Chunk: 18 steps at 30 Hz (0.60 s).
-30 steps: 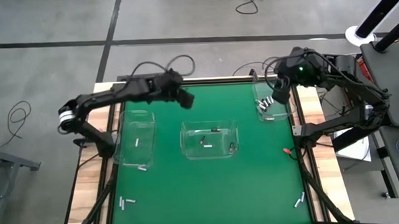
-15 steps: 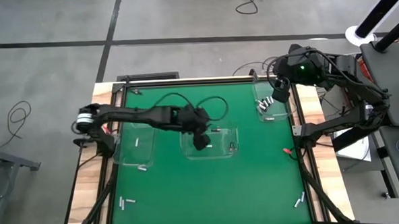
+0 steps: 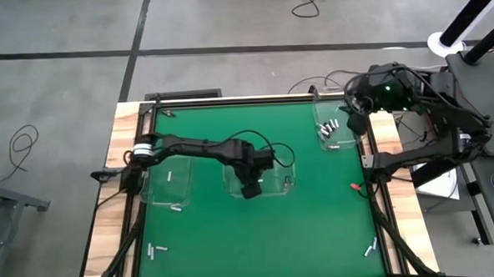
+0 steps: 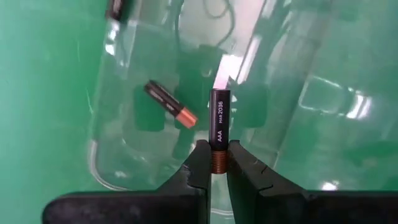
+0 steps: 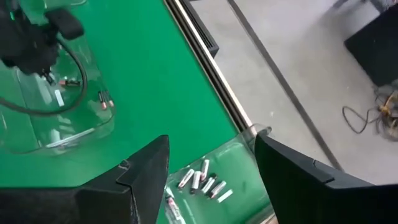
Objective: Sort batteries
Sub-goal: Put the bottom black battery into the bottom right transparent bin
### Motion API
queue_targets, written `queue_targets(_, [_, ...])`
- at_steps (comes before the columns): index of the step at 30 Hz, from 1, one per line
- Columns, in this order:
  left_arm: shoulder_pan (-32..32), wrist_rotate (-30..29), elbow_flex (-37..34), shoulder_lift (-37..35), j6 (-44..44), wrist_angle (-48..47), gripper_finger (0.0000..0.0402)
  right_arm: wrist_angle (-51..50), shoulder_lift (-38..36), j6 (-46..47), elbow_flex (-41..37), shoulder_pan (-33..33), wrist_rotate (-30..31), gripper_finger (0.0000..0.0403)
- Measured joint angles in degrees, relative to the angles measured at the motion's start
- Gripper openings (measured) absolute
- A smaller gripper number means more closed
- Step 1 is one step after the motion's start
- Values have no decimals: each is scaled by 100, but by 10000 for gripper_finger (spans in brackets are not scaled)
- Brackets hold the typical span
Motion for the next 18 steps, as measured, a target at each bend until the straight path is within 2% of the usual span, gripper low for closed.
queue_targets(3, [30, 18, -2, 129, -803, -25, 12, 0, -169, 213, -129, 0, -1, 236])
queue_targets(12, [253, -6, 47, 178, -4351, 126, 12, 3, -323, 168, -385, 0, -1, 247])
queue_targets(18, [312, -24, 67, 174, -5394, 293, 13, 4, -315, 108, -415, 0, -1, 240])
